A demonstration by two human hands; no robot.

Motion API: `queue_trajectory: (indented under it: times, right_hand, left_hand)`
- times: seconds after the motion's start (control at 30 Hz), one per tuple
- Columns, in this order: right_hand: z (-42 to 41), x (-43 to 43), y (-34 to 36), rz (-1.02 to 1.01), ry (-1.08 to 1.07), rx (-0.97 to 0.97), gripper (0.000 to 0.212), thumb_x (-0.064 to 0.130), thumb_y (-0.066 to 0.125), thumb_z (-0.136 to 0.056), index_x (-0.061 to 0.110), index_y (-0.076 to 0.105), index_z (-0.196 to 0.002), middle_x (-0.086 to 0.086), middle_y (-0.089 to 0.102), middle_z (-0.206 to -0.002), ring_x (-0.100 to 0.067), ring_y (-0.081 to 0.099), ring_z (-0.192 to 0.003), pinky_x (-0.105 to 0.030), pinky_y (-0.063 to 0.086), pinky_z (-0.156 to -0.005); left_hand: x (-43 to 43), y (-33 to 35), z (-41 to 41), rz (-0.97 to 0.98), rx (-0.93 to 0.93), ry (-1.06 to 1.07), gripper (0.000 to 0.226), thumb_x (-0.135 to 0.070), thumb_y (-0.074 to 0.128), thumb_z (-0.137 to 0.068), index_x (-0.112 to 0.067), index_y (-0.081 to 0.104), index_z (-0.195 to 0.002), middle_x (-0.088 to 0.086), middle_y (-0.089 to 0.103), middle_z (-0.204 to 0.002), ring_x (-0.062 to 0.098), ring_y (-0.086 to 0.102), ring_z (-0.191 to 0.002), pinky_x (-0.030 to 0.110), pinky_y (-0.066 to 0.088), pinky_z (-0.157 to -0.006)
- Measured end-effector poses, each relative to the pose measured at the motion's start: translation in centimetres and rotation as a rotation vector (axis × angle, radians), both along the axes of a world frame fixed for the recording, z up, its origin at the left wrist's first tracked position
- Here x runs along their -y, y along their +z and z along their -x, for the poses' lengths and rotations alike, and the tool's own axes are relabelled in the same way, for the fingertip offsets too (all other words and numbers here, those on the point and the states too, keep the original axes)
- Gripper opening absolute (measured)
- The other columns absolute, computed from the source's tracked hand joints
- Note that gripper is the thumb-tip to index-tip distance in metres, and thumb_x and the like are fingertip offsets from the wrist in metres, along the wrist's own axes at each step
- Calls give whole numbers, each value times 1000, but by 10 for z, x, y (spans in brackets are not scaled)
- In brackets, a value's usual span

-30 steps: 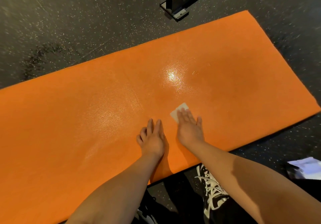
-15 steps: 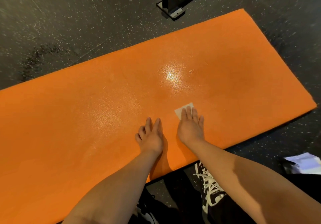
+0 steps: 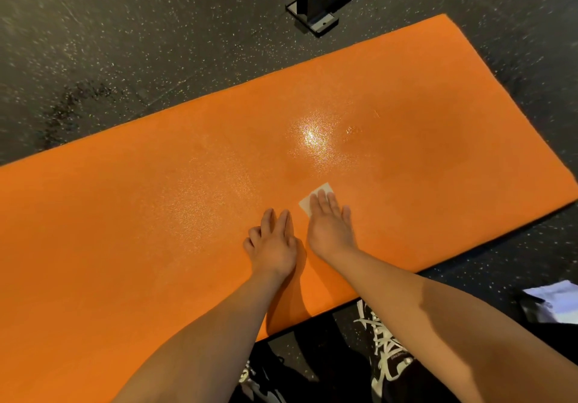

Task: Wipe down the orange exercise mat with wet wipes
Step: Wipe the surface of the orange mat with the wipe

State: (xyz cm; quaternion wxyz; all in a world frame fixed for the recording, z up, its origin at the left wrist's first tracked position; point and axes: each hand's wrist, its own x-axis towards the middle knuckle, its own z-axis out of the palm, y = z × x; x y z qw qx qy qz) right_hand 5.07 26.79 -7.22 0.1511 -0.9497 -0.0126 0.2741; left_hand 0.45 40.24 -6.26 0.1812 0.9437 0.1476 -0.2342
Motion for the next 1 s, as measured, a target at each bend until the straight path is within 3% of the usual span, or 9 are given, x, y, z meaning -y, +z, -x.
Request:
queue_trajectory:
  times: [0.17, 0.37, 0.57, 0.77, 1.0]
  right_hand:
    - [-12, -17, -5, -86, 284, 9, 63, 28, 33, -106, 27, 7, -163, 6, -4, -170, -15, -10, -156, -52, -4, -124]
    - [-44, -11, -9, -24, -45, 24, 65, 20, 32, -104, 21, 4, -163, 3, -9, -170, -18, -14, -155, -50, -5, -125]
    - [-51, -36, -9, -115, 268, 27, 61, 30, 33, -107, 24, 8, -163, 4, -6, -170, -16, -14, -155, -52, -7, -123]
    - [-87, -30, -13, -27, 12, 74, 64, 20, 31, -104, 22, 6, -163, 4, -7, -170, -18, -13, -155, -53, -4, -124]
    - [-87, -51, -8, -182, 305, 25, 58, 30, 34, -107, 26, 15, -162, 8, 2, -170, -12, -7, -156, -52, -2, -124]
  left_hand:
    - [-9, -1, -25, 10, 31, 23, 53, -40, 37, -104, -43, 23, -155, -6, 4, -168, 30, 22, -139, 44, 19, -110]
    - [-16, -10, -37, -21, -7, 29, 58, -41, 39, -102, -43, 19, -156, -7, -3, -168, 29, 9, -147, 50, 11, -115]
    - [-20, -13, -52, -17, 87, 74, 54, -38, 40, -101, -41, 27, -154, -5, 8, -167, 31, 17, -142, 48, 14, -114]
    - [-30, -19, -88, -8, 60, 92, 57, -41, 38, -103, -42, 19, -156, -6, -3, -168, 27, 6, -148, 49, 10, -115]
    - [-31, -31, -80, 36, 121, 125, 53, -47, 29, -104, -47, 16, -156, -12, -2, -168, 24, 7, -147, 49, 9, -115]
